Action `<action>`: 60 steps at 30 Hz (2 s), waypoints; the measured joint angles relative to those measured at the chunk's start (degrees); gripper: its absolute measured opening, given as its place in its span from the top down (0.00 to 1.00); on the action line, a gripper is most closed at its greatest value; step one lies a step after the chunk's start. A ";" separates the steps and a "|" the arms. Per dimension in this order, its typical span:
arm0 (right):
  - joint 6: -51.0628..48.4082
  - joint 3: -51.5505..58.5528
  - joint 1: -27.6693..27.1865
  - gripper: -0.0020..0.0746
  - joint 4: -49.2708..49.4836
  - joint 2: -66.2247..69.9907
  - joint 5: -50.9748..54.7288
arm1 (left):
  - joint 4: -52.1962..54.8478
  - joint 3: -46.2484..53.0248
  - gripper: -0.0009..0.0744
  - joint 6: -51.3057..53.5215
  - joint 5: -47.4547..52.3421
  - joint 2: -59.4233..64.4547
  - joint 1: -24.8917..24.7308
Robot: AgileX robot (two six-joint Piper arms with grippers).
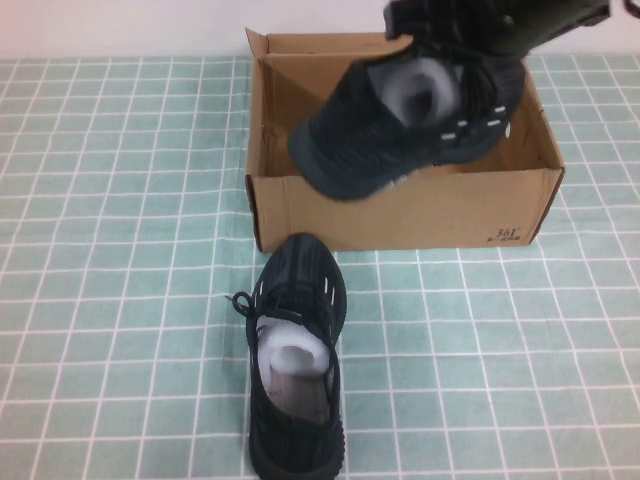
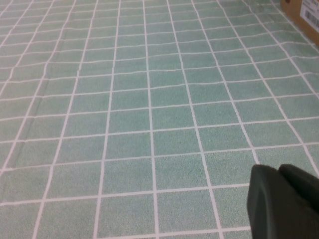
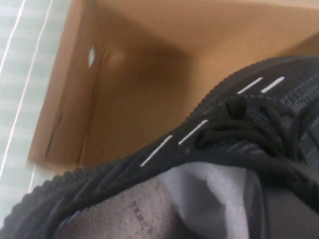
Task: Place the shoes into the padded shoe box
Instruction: Place the shoe in the shoe box
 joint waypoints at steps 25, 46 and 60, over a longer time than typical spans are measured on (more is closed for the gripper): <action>18.43 -5.81 -3.25 0.98 -3.71 19.60 -14.95 | 0.00 0.00 0.99 0.00 0.00 0.00 0.00; 14.68 -13.18 -6.70 0.98 -5.03 28.58 -17.75 | 0.00 0.00 0.99 0.00 0.00 0.00 0.00; 12.92 -13.18 -7.67 0.98 -5.08 31.83 -23.36 | 0.00 0.00 0.99 0.00 0.00 0.00 0.00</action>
